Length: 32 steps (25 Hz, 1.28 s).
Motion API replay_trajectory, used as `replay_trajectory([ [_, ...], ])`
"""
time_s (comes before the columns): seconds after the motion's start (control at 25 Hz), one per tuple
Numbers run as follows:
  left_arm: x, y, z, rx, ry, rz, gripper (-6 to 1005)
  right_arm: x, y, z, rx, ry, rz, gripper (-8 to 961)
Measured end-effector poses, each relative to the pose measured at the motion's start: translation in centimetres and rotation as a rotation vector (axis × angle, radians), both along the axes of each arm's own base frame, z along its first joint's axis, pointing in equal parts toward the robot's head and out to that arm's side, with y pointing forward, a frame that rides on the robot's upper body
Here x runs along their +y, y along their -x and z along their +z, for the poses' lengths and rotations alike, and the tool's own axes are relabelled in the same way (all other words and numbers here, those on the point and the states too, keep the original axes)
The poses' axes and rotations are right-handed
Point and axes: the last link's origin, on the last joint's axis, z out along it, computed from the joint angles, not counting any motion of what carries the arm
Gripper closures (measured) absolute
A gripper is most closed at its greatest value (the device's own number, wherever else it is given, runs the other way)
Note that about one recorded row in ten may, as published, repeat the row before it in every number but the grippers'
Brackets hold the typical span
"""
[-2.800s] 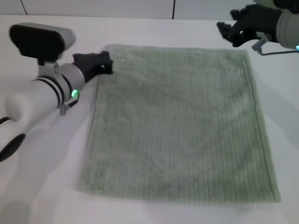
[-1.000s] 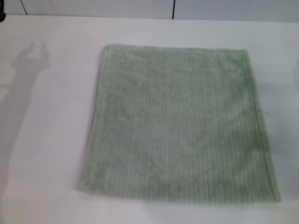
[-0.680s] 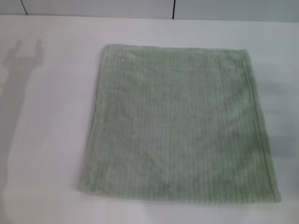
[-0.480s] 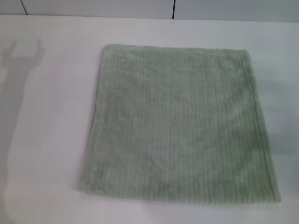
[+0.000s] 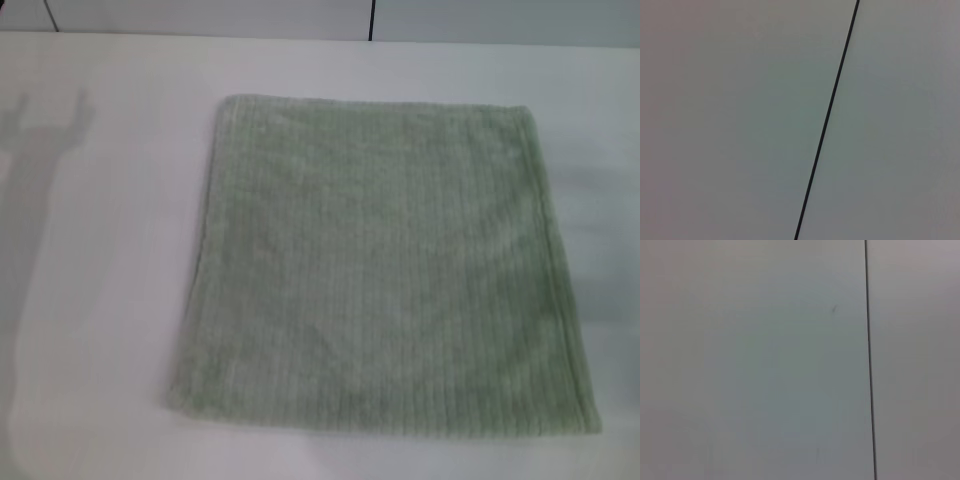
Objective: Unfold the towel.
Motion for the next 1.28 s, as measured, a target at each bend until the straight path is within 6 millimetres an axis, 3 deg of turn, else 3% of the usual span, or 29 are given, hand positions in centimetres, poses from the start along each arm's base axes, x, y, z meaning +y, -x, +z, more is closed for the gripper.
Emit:
replay_trajectory([
  [1.28, -0.24, -0.83, -0.73, 0.027, 0.019, -0.051, 159, 0.26, 0.19, -0.29, 0.004, 0.013, 0.002, 335],
])
